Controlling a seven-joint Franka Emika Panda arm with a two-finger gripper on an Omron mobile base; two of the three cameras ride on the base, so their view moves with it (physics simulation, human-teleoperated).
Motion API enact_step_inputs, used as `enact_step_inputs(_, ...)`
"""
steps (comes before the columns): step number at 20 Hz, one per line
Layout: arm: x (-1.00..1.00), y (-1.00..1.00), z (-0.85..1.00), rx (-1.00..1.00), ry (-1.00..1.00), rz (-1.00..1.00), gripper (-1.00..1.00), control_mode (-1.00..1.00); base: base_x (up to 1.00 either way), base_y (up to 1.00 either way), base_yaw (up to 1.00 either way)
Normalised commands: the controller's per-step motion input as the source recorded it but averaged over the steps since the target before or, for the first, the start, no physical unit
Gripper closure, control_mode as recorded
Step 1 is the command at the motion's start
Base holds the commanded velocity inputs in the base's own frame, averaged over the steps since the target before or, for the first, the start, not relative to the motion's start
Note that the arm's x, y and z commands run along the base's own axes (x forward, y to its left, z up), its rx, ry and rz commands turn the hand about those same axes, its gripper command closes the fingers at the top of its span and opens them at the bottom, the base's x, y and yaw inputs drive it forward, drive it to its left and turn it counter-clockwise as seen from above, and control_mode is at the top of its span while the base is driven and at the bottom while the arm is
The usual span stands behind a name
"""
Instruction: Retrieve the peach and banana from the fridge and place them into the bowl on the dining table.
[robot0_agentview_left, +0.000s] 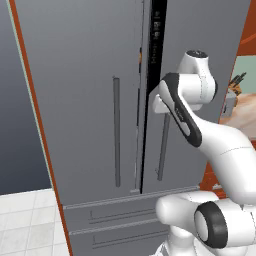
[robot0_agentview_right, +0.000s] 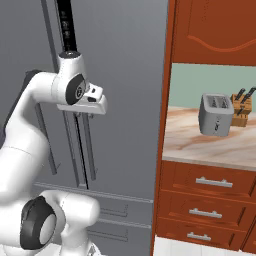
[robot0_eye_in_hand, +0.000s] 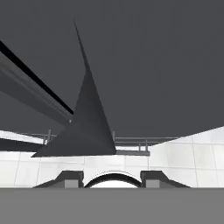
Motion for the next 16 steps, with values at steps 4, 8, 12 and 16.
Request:
enact_step_inputs(4,-0.27,0.00,-0.01,0.00,-0.10,0.00,-1.00,-1.00,0.00,0.00,0.00)
enact_step_inputs(8,-0.56,0.00,-0.02,0.00,-0.17,0.00,-1.00,-1.00,0.00,0.00,0.00)
enact_step_inputs(12,-0.66,0.00,-0.11,0.00,-0.25,0.00,-1.00,-1.00,0.00,0.00,0.00)
enact_step_inputs(16,-0.48,0.00,-0.20,0.00,-0.18,0.00,-1.00,-1.00,0.00,0.00,0.00)
